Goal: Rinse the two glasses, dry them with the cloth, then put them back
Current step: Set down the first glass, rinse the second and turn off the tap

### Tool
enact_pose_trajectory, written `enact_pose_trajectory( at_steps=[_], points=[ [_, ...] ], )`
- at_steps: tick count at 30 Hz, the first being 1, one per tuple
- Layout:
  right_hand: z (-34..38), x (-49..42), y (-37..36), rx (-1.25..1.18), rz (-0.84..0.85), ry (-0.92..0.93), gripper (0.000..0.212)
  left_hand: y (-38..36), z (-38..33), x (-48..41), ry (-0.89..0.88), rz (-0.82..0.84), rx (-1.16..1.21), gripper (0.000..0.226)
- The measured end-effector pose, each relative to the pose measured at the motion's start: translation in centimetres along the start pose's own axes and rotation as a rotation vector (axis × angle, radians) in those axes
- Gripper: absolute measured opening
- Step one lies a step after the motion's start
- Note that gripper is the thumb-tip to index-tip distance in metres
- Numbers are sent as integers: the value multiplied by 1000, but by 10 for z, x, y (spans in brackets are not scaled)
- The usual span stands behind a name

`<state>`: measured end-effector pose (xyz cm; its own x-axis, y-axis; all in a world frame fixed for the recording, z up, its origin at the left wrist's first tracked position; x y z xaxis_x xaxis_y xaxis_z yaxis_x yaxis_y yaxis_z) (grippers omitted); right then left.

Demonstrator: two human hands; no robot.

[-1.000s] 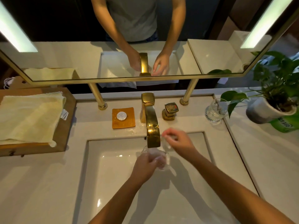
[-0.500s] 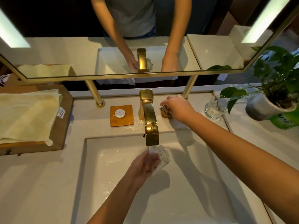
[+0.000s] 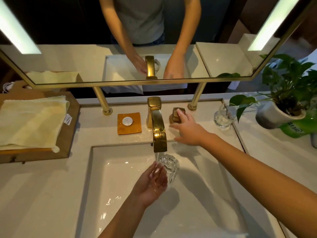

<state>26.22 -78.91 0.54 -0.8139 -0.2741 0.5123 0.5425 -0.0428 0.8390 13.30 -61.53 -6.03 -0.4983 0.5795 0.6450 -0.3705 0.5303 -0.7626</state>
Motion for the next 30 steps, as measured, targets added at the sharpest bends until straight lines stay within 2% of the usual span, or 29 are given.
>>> enact_pose_trajectory(
  at_steps=[4,5,8,10,13,17,21,25,30],
  points=[
    [15,61,-8,-514,389,222,64,-4,10,8,-22,-45,-76,29],
    [24,78,-14,-551,420,253,69,-10,15,12,-24,-57,-128,30],
    [48,109,-31,-343,232,356,77,-26,31,20,-3,-35,-85,32],
    [54,119,-34,-213,109,377,70,-31,40,24,-31,-11,-78,30],
    [54,128,-26,-173,62,407,62,-29,44,25,-107,16,-77,24],
    [46,135,-14,-146,-75,406,65,-21,50,39,-167,-11,-44,18],
    [34,141,-10,-202,-120,372,68,-1,58,42,-211,-143,-36,19],
    [29,143,-19,-178,-123,369,68,-19,66,38,-213,-41,-27,30],
    [20,141,-31,-260,-121,361,64,-45,71,32,-225,26,-172,23]
  ],
)
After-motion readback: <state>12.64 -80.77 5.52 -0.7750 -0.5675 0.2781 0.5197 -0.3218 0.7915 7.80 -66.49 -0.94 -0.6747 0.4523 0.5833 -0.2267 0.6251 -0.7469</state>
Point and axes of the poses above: each hand's wrist, its own x-axis away from the middle knuckle, its own y-axis out of the back of the hand, z = x × y, the point moved 2 cm from there along -x, towards the middle knuckle, and after that the axes turned 8 degrees about z, right-handed, at the moved point
